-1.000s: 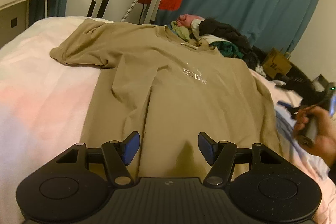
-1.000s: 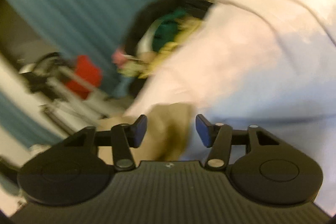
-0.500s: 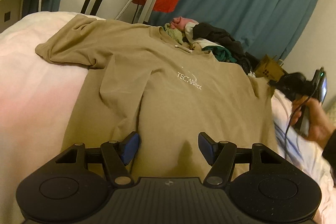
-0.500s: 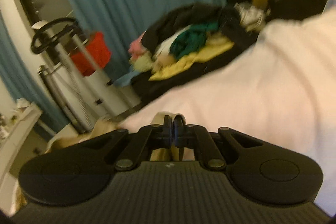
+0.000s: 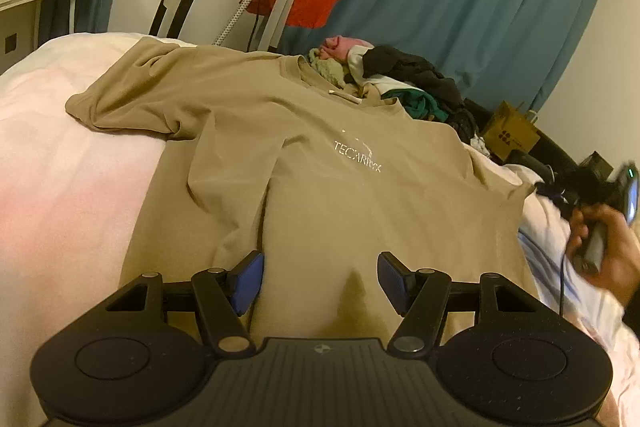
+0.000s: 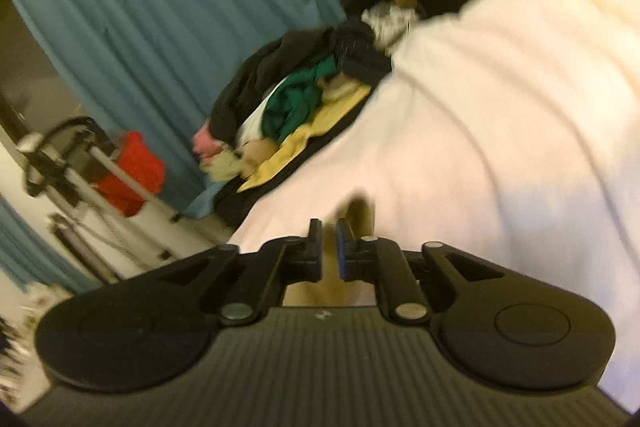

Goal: Fold clothes
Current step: 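Grasp the shirt side edge with the right gripper and lift it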

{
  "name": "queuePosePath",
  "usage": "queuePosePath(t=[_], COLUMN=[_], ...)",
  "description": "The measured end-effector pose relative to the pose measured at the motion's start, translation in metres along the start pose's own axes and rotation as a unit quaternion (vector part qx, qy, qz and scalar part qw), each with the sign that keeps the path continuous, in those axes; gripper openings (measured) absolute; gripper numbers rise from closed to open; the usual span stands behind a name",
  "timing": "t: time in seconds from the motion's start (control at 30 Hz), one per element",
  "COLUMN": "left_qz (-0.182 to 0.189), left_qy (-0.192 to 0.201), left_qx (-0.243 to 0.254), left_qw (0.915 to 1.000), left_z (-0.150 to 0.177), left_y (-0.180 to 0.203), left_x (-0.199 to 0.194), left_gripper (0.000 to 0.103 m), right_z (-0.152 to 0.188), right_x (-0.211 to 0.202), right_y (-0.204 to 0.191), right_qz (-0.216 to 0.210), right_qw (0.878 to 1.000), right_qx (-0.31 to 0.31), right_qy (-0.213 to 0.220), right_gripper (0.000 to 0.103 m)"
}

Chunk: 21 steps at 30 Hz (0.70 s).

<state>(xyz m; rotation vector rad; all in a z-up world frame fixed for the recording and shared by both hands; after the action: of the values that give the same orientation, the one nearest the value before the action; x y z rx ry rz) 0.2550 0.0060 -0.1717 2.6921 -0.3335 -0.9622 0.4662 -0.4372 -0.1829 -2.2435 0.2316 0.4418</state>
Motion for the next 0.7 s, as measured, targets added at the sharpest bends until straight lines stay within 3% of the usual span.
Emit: queuePosePath(t=[0.03, 0.1, 0.17, 0.27, 0.33, 0.43, 0.57, 0.63, 0.67, 0.7], left_qz=[0.000, 0.000, 0.000, 0.002, 0.001, 0.000, 0.004, 0.002, 0.001, -0.001], left_qy=[0.001, 0.003, 0.005, 0.007, 0.013, 0.017, 0.017, 0.017, 0.017, 0.016], left_qx=[-0.001, -0.003, -0.005, -0.012, -0.012, -0.014, -0.024, -0.024, -0.023, -0.023], left_qw=[1.0000, 1.0000, 1.0000, 0.9999, 0.9998, 0.9998, 0.9996, 0.9996, 0.9996, 0.9996], left_z=[0.000, -0.001, -0.001, -0.002, -0.003, -0.004, -0.006, -0.006, -0.006, -0.005], left_y=[0.000, 0.000, 0.001, 0.001, 0.002, 0.003, 0.002, 0.001, 0.000, 0.000], left_x=[-0.002, -0.006, -0.010, -0.017, -0.021, -0.023, -0.021, -0.020, -0.019, -0.018], left_gripper=[0.064, 0.064, 0.064, 0.064, 0.064, 0.064, 0.064, 0.064, 0.064, 0.064], right_z=[0.010, 0.032, 0.055, 0.082, 0.090, 0.100, 0.102, 0.102, 0.101, 0.101], right_x=[-0.008, -0.018, -0.019, -0.009, -0.001, 0.014, 0.033, 0.039, 0.040, 0.042], right_y=[0.004, 0.010, 0.014, 0.015, 0.008, -0.007, -0.012, -0.011, -0.010, -0.009], right_qz=[-0.014, -0.044, -0.072, -0.077, -0.080, -0.126, -0.152, -0.155, -0.148, -0.140], right_qw=[1.000, 0.996, 0.990, 0.982, 0.983, 0.975, 0.971, 0.970, 0.971, 0.971], right_qx=[0.026, 0.077, 0.117, 0.152, 0.138, 0.143, 0.158, 0.171, 0.174, 0.177], right_qy=[-0.005, -0.014, -0.037, -0.077, -0.085, -0.111, -0.093, -0.076, -0.076, -0.075], right_gripper=[0.038, 0.076, 0.086, 0.085, 0.085, 0.085, 0.084, 0.073, 0.049, 0.017])
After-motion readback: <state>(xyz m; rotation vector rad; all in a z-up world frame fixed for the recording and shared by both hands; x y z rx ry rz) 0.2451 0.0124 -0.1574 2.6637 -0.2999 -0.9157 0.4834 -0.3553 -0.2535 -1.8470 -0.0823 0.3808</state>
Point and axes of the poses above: each gripper's, at about its wrist camera, not at the fingertips, and x roughly the way its jaws point, y to its right, z to its underside, the point moved 8 cm from there along x, roughly the way its jaws point, and after that the axes turned 4 degrees about -z, right-handed, at the moved point
